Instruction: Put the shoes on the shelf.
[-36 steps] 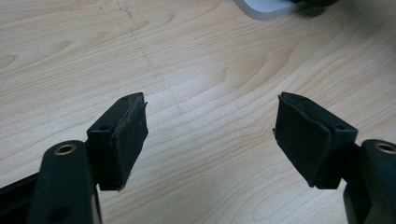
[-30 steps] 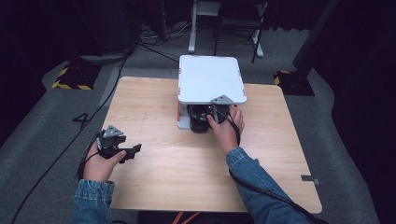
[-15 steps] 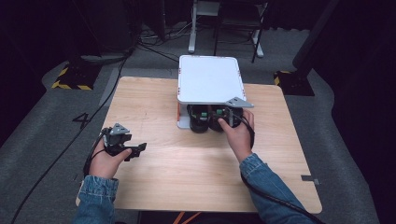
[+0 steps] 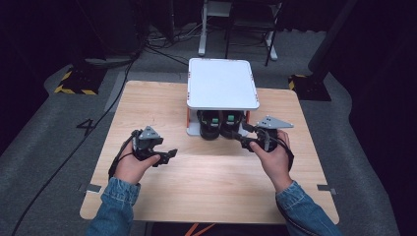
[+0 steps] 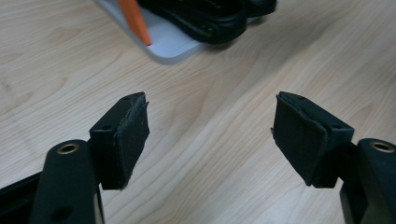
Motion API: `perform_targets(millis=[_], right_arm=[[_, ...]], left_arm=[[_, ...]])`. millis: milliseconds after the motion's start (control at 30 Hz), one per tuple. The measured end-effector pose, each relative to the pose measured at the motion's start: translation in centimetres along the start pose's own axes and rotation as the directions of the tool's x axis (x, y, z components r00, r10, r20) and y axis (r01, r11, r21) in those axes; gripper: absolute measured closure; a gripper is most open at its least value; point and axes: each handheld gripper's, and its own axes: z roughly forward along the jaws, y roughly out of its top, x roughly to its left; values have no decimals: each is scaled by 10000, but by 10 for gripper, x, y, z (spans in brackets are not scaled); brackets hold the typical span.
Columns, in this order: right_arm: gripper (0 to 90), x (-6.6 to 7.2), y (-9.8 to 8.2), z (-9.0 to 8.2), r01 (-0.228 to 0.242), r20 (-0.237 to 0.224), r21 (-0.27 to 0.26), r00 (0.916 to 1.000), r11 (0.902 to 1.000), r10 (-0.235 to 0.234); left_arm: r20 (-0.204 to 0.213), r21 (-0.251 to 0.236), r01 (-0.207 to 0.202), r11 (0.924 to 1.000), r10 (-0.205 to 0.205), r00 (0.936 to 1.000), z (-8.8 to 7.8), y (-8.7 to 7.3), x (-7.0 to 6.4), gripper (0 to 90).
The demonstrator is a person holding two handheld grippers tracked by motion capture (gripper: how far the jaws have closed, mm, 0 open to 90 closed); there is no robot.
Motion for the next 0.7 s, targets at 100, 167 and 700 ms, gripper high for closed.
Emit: perform_targets(millis=[100,167,700], right_arm=[[437,3,-5,-6,-156,-284,275,9995,9995,163],[437,5,-9,-9,-140,-382,564,9991,9983,162],[435,-2,-38,8,-373,-187,1956,9990,9800,417]], left_arm=[[199,96,-216,9997,214,9996,8,5,-9,288],[386,142,-393,9991,387,9985,12,7,-13,294],[551,525,-734,9959,705,9960,66,7,-41,370]])
